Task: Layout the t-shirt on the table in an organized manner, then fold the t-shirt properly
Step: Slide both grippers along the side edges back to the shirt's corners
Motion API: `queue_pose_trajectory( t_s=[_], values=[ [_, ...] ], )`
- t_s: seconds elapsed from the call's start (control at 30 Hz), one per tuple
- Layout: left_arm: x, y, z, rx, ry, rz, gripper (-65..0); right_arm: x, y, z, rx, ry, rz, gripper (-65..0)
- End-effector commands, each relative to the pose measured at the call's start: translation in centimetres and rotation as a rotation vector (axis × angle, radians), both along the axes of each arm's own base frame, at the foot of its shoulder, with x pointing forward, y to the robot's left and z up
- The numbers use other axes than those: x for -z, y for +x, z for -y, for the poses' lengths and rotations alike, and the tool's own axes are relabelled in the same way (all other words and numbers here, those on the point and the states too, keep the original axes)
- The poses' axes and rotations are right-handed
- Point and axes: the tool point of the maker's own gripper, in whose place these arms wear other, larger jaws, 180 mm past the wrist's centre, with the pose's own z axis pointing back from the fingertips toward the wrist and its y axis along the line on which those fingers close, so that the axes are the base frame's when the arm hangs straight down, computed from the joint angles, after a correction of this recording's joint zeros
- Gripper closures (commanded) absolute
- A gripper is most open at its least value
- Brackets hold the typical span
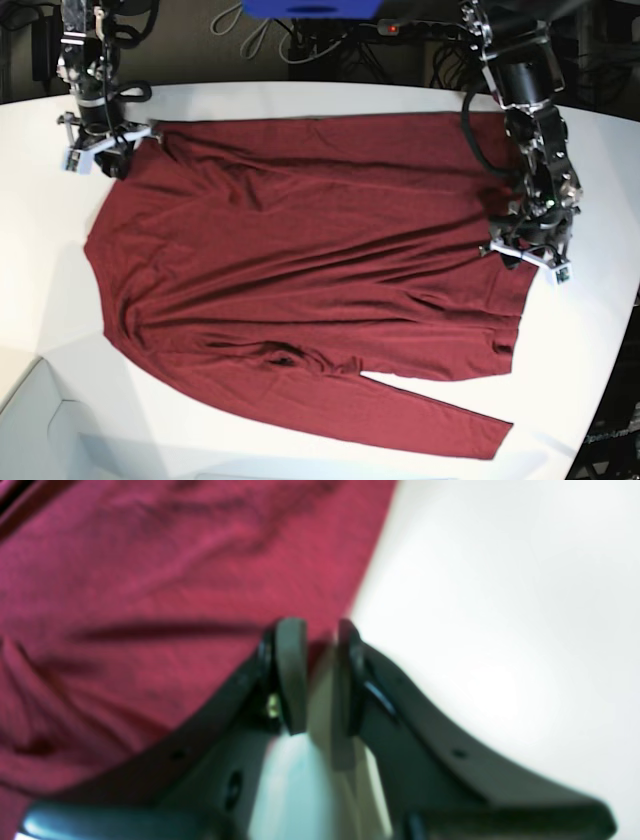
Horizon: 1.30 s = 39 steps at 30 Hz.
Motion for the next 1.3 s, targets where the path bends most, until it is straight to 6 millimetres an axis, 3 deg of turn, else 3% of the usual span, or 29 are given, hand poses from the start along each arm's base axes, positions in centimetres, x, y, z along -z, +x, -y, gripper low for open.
queue_pose_trajectory(
  t_s=[0.0, 0.17, 0.3, 0.37, 0.53, 0.63, 0.83, 1.03, 1.27],
  values=[
    [-1.3, 0.8, -0.6, -0.009, 0.017, 0.031, -31.5, -0.4, 0.0, 0.7, 0.009, -0.015, 0.002, -12.8],
    [-1.5, 0.9, -0.8, -0.011, 0.022, 0.037, -31.5, -0.1, -1.6, 2.3, 0.045, -0.031, -0.021, -12.8],
    [-3.8, 1.5, -0.8, -0.006, 0.043, 0.095, -31.6, -0.7, -1.9, 2.7, 0.054, -0.040, -0.011, -12.8],
    [-5.8, 2.0, -0.8, -0.002, 0.063, 0.146, -31.6, -2.3, -1.2, 2.0, 0.032, -0.044, 0.030, -12.8],
    [-8.6, 1.7, 0.6, 0.002, 0.025, 0.244, -31.6, -5.3, 0.9, -1.3, -0.022, -0.008, 0.125, -12.8],
    [-7.8, 0.6, 1.0, 0.006, -0.005, 0.237, -31.6, -5.7, 2.8, -4.0, -0.081, 0.026, 0.155, -12.8],
    [-3.8, -1.7, 0.3, -0.010, -0.022, 0.129, -31.5, -2.7, 4.0, -7.5, -0.156, 0.080, 0.099, -12.8],
    [-2.0, -3.3, -1.0, -0.015, -0.004, 0.065, -31.4, -0.8, 3.5, -7.4, -0.151, 0.084, 0.049, -12.8],
    [-0.3, -5.6, -1.1, -0.014, 0.000, 0.012, -31.4, 1.0, 0.4, -6.9, -0.141, 0.081, -0.019, -12.7]
  ],
)
